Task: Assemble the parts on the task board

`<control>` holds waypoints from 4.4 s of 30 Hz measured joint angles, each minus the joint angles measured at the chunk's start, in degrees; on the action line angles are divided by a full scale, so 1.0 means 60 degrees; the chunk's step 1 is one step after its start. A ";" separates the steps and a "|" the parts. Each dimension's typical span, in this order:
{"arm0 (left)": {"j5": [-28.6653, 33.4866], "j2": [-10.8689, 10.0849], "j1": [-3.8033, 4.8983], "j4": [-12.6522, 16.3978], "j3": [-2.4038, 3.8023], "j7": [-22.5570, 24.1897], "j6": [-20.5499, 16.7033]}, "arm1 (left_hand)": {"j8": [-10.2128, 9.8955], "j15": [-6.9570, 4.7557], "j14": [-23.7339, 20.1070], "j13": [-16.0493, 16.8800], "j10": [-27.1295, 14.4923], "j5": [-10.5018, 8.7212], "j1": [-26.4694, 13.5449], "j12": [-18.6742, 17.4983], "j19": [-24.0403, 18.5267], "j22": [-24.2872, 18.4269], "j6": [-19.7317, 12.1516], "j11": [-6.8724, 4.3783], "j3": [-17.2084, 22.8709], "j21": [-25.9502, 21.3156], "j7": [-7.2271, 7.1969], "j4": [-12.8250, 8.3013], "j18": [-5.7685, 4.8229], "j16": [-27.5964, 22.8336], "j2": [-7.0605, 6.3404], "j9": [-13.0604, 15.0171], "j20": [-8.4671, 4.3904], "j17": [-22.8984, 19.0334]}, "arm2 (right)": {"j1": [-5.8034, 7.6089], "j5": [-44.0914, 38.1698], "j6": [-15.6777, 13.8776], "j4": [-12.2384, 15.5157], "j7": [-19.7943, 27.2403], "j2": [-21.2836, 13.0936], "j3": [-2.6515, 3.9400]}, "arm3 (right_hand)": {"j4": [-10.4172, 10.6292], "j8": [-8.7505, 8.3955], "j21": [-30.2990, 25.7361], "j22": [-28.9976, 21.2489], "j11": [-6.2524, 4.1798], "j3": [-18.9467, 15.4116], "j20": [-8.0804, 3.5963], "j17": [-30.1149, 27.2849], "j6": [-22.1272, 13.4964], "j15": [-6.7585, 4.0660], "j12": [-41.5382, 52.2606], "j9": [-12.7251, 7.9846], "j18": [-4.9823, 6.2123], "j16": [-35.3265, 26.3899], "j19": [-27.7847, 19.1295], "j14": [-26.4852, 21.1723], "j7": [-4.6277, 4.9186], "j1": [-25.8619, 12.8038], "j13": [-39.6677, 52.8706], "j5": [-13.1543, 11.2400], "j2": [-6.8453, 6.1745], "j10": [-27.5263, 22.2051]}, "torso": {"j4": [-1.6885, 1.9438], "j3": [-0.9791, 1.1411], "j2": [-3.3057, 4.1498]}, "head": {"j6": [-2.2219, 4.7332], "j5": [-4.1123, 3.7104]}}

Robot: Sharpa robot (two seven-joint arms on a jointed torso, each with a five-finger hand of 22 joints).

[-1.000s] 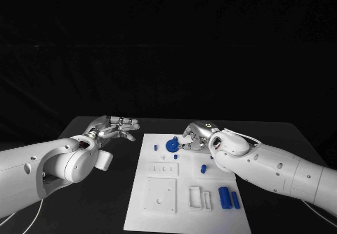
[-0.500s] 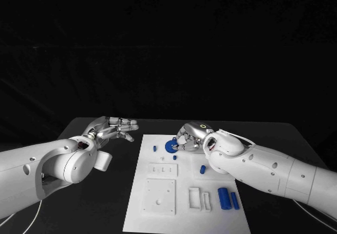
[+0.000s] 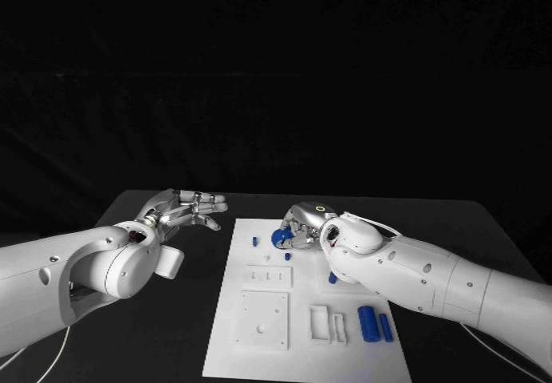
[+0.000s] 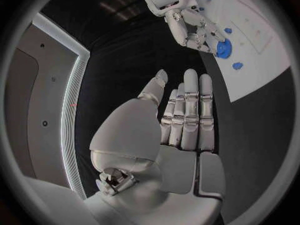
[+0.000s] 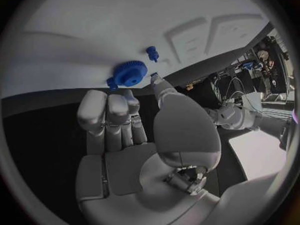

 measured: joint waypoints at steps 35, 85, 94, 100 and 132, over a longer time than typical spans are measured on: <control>-0.0002 -0.0056 0.0001 -0.0048 0.0001 -0.0006 0.0001 | 0.0000 0.0000 0.0000 0.0000 0.0000 0.0000 0.0000 0.0000 0.0000 -0.0016 0.0000 0.0000 0.0000 0.0000 0.0000 0.0000 0.0000 0.0000 0.0000 0.0000 0.0000 0.0002 | -0.0049 0.0074 -0.1031 0.0765 -0.0140 -0.0832 0.0134 | -0.0134 -0.0025 -0.0002 0.0007 0.0034 -0.0308 -0.0001 0.0001 -0.0102 0.0000 0.0062 -0.0014 0.0001 0.0036 0.0000 0.0001 0.0005 -0.0002 0.0026 0.0186 -0.0079 0.0035 | -0.0080 0.0038 -0.0006 | 0.0061 0.0043; -0.0134 -0.0021 -0.0002 -0.0331 -0.0016 -0.0005 0.0152 | 0.0000 0.0025 -0.0025 0.0004 0.0000 0.0000 0.0000 0.0000 -0.0069 -0.0033 0.0000 0.0000 0.0000 0.0037 0.0000 0.0000 0.0001 0.0000 0.0000 0.0000 -0.0001 -0.0013 | -0.0424 0.3366 0.1063 -0.0372 0.2644 -0.3025 0.0775 | -0.2013 -0.0028 -0.0031 0.0002 0.0119 -0.0057 0.0067 0.0032 -0.0755 0.0069 -0.0126 -0.0031 -0.0074 -0.0130 0.0000 0.0003 0.0131 0.1080 -0.0145 0.0379 0.0225 -0.0121 | -0.0300 0.0116 0.0007 | 0.0041 -0.0167; -0.0143 -0.0014 -0.0002 -0.0349 -0.0021 -0.0004 0.0170 | 0.0000 0.0025 -0.0025 0.0004 0.0000 0.0000 0.0000 0.0000 -0.0069 -0.0033 0.0000 0.0000 0.0000 0.0037 0.0000 0.0000 0.0001 0.0000 0.0000 0.0000 -0.0001 -0.0013 | -0.0532 0.3411 0.1096 -0.0620 0.2718 -0.2781 0.0773 | -0.2015 -0.0028 -0.0031 0.0002 0.0120 -0.0055 0.0067 0.0094 -0.0176 0.0070 -0.0128 -0.0019 -0.0084 -0.0130 0.0000 0.0004 0.0091 0.1080 -0.0122 0.0418 0.0225 -0.0119 | -0.0284 0.0109 0.0005 | -0.0018 -0.0157; -0.0146 -0.0012 -0.0003 -0.0356 -0.0021 -0.0004 0.0179 | 0.0000 0.0025 -0.0025 0.0003 0.0000 0.0000 0.0000 0.0000 -0.0069 -0.0032 0.0000 0.0000 0.0000 0.0037 0.0000 0.0000 0.0001 0.0000 0.0000 0.0000 -0.0001 -0.0013 | -0.0612 0.3425 0.1101 -0.0719 0.2748 -0.2663 0.0773 | -0.1992 -0.0028 -0.0031 0.0001 0.0085 0.0189 0.0067 0.0146 0.0133 0.0070 -0.0078 -0.0019 -0.0085 -0.0130 0.0000 0.0004 0.0025 0.0965 -0.0094 0.0418 0.0340 -0.0154 | -0.0283 0.0109 -0.0002 | -0.0052 -0.0125; -0.0174 -0.0012 -0.0003 -0.0361 -0.0022 -0.0023 0.0208 | 0.0000 0.0024 -0.0024 0.0002 0.0000 0.0000 0.0004 0.0000 -0.0069 -0.0031 0.0000 0.0000 0.0000 0.0075 0.0000 0.0000 0.0001 0.0000 0.0004 0.0005 -0.0001 -0.0022 | -0.0651 0.3510 0.0626 -0.0854 0.2826 -0.2455 0.0772 | -0.2134 -0.0075 0.0024 0.0000 -0.0155 0.2679 -0.0072 0.0343 0.1467 -0.0042 0.0034 -0.0005 -0.0068 -0.0130 0.0000 0.0042 -0.0262 0.0600 0.0050 -0.1444 0.0835 0.0019 | -0.0310 0.0113 -0.0010 | -0.0070 -0.0135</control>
